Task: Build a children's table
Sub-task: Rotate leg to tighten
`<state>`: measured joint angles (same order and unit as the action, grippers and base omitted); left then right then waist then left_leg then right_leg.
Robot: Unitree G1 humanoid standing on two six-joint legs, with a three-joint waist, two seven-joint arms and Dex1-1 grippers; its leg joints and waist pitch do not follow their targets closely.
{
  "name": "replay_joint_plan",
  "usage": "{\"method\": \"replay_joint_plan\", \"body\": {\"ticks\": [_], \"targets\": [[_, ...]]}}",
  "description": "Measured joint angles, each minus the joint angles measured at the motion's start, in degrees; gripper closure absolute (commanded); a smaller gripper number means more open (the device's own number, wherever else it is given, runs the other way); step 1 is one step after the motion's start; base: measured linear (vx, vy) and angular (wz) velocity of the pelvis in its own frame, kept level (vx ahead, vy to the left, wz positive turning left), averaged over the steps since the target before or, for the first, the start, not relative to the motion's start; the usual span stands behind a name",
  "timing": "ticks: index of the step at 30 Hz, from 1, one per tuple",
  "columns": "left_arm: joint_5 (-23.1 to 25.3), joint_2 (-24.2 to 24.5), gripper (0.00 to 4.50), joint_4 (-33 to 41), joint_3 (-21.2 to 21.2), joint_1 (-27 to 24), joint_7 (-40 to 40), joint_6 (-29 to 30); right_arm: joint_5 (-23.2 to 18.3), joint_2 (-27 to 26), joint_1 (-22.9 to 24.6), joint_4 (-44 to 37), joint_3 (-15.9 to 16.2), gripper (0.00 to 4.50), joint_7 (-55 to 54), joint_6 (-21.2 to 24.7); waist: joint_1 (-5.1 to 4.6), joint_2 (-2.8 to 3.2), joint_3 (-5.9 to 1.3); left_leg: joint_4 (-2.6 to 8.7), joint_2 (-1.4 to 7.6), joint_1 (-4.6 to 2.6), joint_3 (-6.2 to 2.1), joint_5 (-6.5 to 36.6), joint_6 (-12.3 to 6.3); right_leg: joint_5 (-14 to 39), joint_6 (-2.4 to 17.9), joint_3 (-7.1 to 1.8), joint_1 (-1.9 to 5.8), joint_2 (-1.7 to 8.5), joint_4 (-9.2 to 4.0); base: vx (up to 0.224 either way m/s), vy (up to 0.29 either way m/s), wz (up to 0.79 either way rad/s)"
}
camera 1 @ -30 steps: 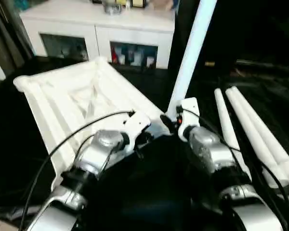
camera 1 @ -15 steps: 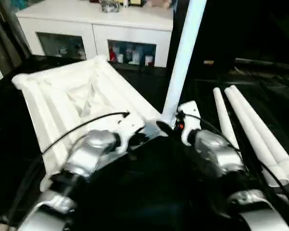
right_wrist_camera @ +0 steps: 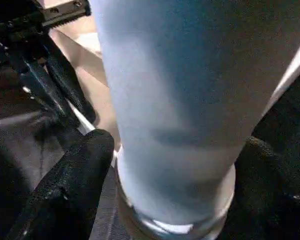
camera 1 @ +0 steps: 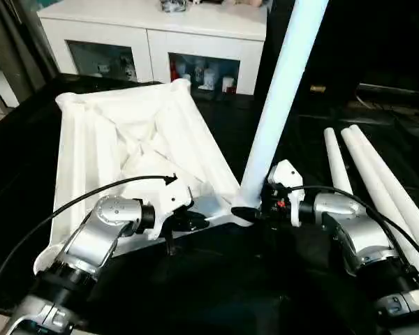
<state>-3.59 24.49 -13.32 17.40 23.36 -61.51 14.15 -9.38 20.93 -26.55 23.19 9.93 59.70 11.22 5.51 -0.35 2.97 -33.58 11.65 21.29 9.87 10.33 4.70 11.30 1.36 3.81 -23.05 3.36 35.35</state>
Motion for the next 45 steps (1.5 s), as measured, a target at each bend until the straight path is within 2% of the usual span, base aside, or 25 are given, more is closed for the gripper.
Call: {"method": "replay_joint_plan", "body": {"ticks": [8,19,24,29,33,34,36,41,45], "targets": [[0.0,0.2,4.50,0.8,0.0,-0.7,-1.3,0.5,-0.3,0.6,1.1,-1.4,0.0,1.71,1.1,1.3,-0.03,0.00,0.00,0.00,0.00,-0.03,0.00,0.0,0.00,0.0,0.0,0.00,0.01,0.00,0.03,0.000,0.000,0.00],[0.6,0.1,4.50,0.7,0.0,-1.1,-0.4,0.6,-0.5,-1.6,2.3,-0.1,-1.1,1.77,-0.3,0.4,-0.23,0.00,0.00,-0.07,0.00,-0.07,0.00,0.0,-0.01,0.0,0.0,-0.01,0.03,0.00,0.10,0.000,0.000,0.00],[3.0,-4.3,4.50,-3.6,-0.3,1.6,7.5,1.9,-0.1,-8.0,0.0,7.0,-5.3,1.78,-15.0,-0.7,-0.86,0.19,-0.13,-0.15,-0.01,-0.37,0.04,0.0,0.03,-0.1,0.0,-0.10,0.21,0.00,0.32,0.000,0.000,0.00],[5.7,-11.6,4.50,-10.8,-0.9,7.1,18.5,6.0,1.3,-16.3,-7.1,17.1,-9.8,1.78,-37.1,-0.8,-1.64,0.18,-0.13,-0.13,-0.01,-0.68,0.01,-0.1,0.18,0.0,-0.2,-0.09,0.29,0.00,0.51,0.000,0.000,0.00],[6.7,-14.1,4.50,-12.9,-0.8,8.6,22.3,6.9,1.8,-19.0,-10.0,20.9,-10.9,1.78,-44.4,-0.9,-1.97,0.18,-0.13,-0.13,-0.01,-0.84,-0.02,-0.1,0.18,0.0,-0.2,-0.08,0.48,0.00,0.49,0.000,0.000,0.00],[7.2,-14.4,4.50,-13.1,-0.7,8.8,22.9,6.9,2.1,-19.6,-10.9,22.1,-11.2,1.43,-45.4,-1.1,-1.99,0.17,-0.13,-0.12,-0.01,-0.81,-0.03,-0.1,0.18,0.0,-0.2,-0.05,0.48,0.00,0.45,0.000,0.000,0.00],[7.6,-14.7,4.50,-13.2,-0.7,8.8,23.2,6.8,2.3,-19.9,-11.3,23.2,-11.4,1.08,-45.7,-2.4,-2.00,0.14,-0.15,-0.13,-0.01,-0.79,-0.03,-0.1,0.18,0.0,-0.2,-0.06,0.49,0.00,0.43,0.000,0.000,0.00],[7.5,-14.3,4.50,-13.0,-0.7,8.8,22.7,6.5,2.8,-20.0,-11.3,25.2,-11.5,0.75,-44.1,-4.2,-1.97,0.14,-0.15,-0.11,-0.01,-0.69,-0.03,-0.1,0.18,-0.1,-0.1,-0.05,0.40,0.00,0.46,0.000,0.000,0.00],[7.1,-12.0,4.50,-11.6,-0.7,8.0,20.1,5.1,2.8,-17.7,-10.9,24.0,-9.7,0.67,-37.0,-4.0,-2.07,0.13,-0.14,-0.07,0.02,-0.33,-0.06,-0.1,0.18,-0.2,0.1,0.03,0.05,0.00,0.48,0.000,0.000,0.00]]}}
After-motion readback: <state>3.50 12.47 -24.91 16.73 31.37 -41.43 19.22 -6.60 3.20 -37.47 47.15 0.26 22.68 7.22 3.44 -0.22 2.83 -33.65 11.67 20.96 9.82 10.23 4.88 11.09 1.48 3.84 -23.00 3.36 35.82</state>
